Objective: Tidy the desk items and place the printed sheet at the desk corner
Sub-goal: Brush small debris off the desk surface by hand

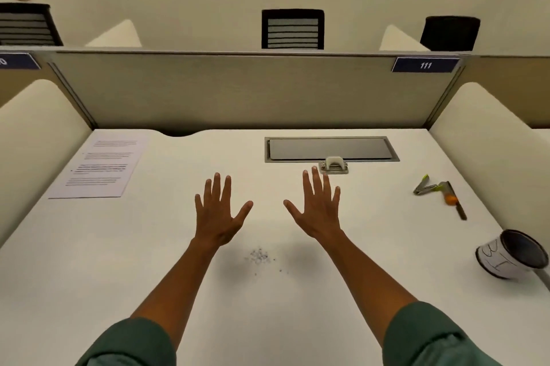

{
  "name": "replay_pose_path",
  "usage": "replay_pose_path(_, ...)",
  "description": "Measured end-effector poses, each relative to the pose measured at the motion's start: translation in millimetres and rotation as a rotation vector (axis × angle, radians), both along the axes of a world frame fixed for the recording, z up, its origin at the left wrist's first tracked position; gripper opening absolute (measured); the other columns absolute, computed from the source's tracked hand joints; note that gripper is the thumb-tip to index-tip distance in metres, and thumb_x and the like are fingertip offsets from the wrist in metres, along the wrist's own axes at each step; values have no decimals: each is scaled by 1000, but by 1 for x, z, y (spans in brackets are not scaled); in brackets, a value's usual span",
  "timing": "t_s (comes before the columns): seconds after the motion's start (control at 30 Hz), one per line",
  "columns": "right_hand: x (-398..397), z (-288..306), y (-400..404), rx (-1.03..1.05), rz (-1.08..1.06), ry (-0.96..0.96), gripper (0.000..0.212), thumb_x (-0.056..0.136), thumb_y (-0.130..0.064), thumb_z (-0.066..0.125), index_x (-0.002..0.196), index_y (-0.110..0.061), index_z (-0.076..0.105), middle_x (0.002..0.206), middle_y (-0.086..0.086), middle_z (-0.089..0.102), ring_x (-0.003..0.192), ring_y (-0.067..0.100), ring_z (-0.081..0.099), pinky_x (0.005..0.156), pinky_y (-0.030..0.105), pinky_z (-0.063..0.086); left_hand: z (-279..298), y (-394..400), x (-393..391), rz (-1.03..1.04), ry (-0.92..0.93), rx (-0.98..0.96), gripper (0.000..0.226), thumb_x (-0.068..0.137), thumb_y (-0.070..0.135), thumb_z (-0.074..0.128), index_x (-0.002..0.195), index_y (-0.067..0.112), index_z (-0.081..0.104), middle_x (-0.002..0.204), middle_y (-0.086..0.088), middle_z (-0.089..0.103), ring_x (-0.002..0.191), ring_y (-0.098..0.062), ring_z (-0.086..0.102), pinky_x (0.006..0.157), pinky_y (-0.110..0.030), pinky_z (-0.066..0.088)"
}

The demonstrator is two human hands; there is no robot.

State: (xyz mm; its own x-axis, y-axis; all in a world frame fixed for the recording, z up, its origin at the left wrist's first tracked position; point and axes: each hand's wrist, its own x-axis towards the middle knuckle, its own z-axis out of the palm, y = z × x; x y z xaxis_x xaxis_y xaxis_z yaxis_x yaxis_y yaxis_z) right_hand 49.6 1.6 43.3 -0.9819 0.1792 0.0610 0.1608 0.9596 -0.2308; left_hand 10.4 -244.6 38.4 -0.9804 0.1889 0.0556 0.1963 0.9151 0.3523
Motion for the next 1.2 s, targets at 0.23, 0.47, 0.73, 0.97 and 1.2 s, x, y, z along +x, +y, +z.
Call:
replay_pose_path(0.23, 28, -39, 9, -110, 116, -123, 81, 94, -61, 37, 156, -18, 6, 164, 4, 2, 151, 27, 4, 121, 48, 6, -39, 3, 49, 20, -140, -39, 88, 88, 74, 22, 155, 24, -6, 163, 2, -14, 150, -17, -16, 121, -51, -2)
replay_pose_path(0.47, 45, -72, -39, -198, 297, -217, 45, 101, -24, 39, 145, -12, 37, 144, 5, 43, 127, 25, 40, 103, 35, 38, -82, -16, 98, 0, -214, -137, 91, 83, 73, 4, 155, 18, -2, 162, 1, -15, 149, -17, -16, 122, -49, -2)
replay_pose_path(0.73, 35, -81, -85, -205, 380, -137, 32, 92, 2, 43, 121, -7, 54, 127, 4, 50, 112, 24, 47, 88, 34, 48, -109, -16, 139, -8, -195, -230, 78, 93, 62, 14, 155, 16, 1, 163, -2, -15, 150, -18, -16, 121, -49, -4)
replay_pose_path(0.97, 60, -88, -85, -246, 444, -139, 15, 99, -22, 40, 104, -18, 54, 108, -1, 53, 90, 10, 52, 79, 27, 47, -110, 0, 141, -66, -188, -213, 75, 94, 60, 11, 155, 18, -3, 162, 0, -17, 149, -18, -16, 120, -50, -8)
replay_pose_path(1.2, 87, -82, -45, -355, 246, -1, 40, 91, 5, 44, 126, -4, 61, 122, 8, 58, 113, 22, 52, 93, 27, 45, -104, 26, 133, -155, -154, -194, 71, 96, 52, 15, 155, 15, 6, 163, 0, -9, 150, -20, -8, 120, -51, -4)
